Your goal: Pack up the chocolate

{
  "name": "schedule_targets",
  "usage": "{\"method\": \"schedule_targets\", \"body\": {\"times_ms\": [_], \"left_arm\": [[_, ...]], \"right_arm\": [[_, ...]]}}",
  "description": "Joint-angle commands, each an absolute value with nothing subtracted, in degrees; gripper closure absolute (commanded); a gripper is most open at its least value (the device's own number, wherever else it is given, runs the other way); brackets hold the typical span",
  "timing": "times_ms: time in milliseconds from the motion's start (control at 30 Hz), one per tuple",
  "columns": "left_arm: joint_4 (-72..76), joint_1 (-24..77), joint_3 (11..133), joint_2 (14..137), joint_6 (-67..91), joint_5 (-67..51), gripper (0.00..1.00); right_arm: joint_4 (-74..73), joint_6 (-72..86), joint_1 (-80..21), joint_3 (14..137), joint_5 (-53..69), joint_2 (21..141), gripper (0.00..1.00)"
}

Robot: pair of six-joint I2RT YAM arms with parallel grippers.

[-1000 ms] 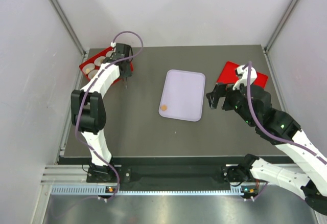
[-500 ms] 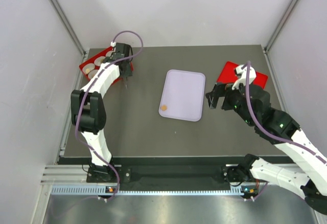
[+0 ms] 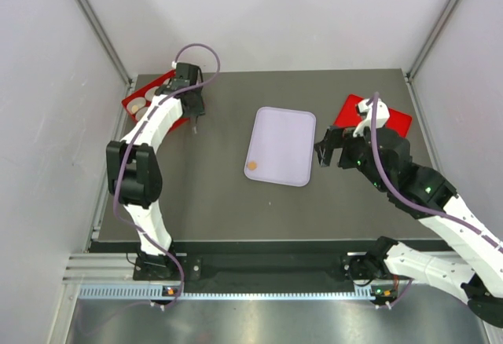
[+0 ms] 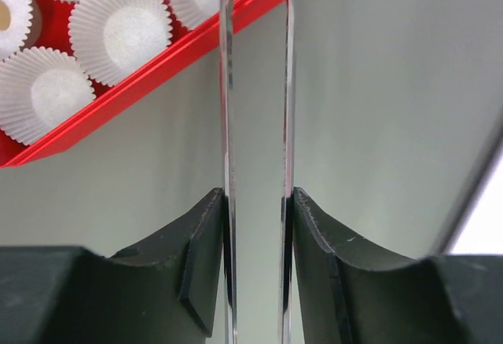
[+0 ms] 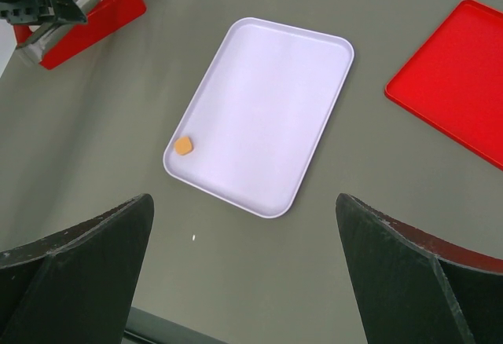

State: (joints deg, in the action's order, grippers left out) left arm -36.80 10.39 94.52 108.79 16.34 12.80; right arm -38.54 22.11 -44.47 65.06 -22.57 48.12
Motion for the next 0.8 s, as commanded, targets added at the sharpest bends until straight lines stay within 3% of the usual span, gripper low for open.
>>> {"method": "schedule_targets", "body": {"times_ms": [0, 333, 767], "left_arm": [[-36.30, 11.33, 95.19, 102.93, 15.21, 9.23, 0.58], [-36.39, 19.50, 87.64, 93.70, 13.27, 2.74, 0.59], [-40.33, 41.12, 70.32, 80.95, 14.15, 3.16, 0.59]], "right_arm": [[-36.47, 22.06, -44.65, 67.94, -22.06, 47.46, 0.00], [-37.35, 23.11, -44.65, 68.47, -21.45, 46.67, 0.00], [-39.11, 25.93, -44.65, 66.62, -20.21, 43.34, 0.01]]}}
